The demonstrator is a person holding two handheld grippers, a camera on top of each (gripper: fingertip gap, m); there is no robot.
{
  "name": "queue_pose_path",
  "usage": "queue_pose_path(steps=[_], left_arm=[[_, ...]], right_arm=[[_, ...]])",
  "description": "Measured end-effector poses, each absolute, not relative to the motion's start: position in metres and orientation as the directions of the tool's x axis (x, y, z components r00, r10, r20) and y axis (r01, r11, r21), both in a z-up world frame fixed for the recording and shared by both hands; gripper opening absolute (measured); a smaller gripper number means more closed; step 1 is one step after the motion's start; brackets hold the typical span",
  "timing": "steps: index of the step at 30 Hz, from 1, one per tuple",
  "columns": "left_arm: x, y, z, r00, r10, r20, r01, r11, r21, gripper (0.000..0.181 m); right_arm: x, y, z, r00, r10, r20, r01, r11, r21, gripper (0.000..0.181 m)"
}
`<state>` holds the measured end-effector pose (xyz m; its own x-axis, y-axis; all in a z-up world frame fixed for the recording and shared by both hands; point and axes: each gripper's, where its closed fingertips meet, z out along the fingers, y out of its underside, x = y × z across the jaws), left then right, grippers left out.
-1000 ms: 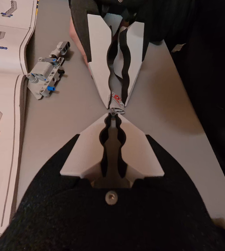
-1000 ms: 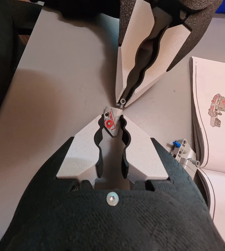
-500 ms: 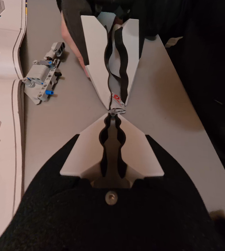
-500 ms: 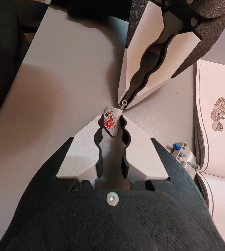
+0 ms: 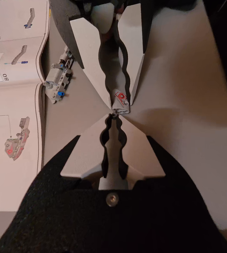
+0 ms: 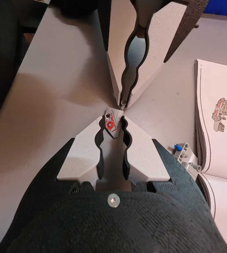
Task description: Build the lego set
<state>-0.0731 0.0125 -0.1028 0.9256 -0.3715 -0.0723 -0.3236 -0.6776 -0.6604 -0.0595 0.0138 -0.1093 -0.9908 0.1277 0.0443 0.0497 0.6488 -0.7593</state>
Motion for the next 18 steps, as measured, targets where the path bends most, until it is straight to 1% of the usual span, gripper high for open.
queue_pose_path(steps=[4,8,12,15,18], left_arm=[[-0.0733,0.0124,-0.103,0.935,-0.341,-0.091,-0.323,-0.724,-0.61,0.002],[-0.0752,0.0139,-0.1023,0.902,-0.379,-0.207,-0.428,-0.716,-0.552,0.003],[-0.075,0.014,-0.1015,0.893,-0.383,-0.237,-0.449,-0.72,-0.529,0.003],[-0.0742,0.0139,-0.1014,0.933,-0.325,-0.158,-0.355,-0.747,-0.562,0.003],[-0.0729,0.0141,-0.1015,0.969,-0.248,0.022,-0.179,-0.756,-0.629,0.003]], right_arm=[[-0.0597,0.0138,-0.1096,-0.991,0.129,0.038,0.055,0.649,-0.759,0.023],[-0.0601,0.0137,-0.1096,-0.991,0.131,0.036,0.058,0.649,-0.759,0.022],[-0.06,0.0137,-0.1096,-0.991,0.131,0.035,0.059,0.649,-0.759,0.023],[-0.0601,0.0137,-0.1096,-0.991,0.131,0.032,0.061,0.649,-0.759,0.023],[-0.06,0.0136,-0.1096,-0.991,0.131,0.035,0.059,0.649,-0.759,0.022]])
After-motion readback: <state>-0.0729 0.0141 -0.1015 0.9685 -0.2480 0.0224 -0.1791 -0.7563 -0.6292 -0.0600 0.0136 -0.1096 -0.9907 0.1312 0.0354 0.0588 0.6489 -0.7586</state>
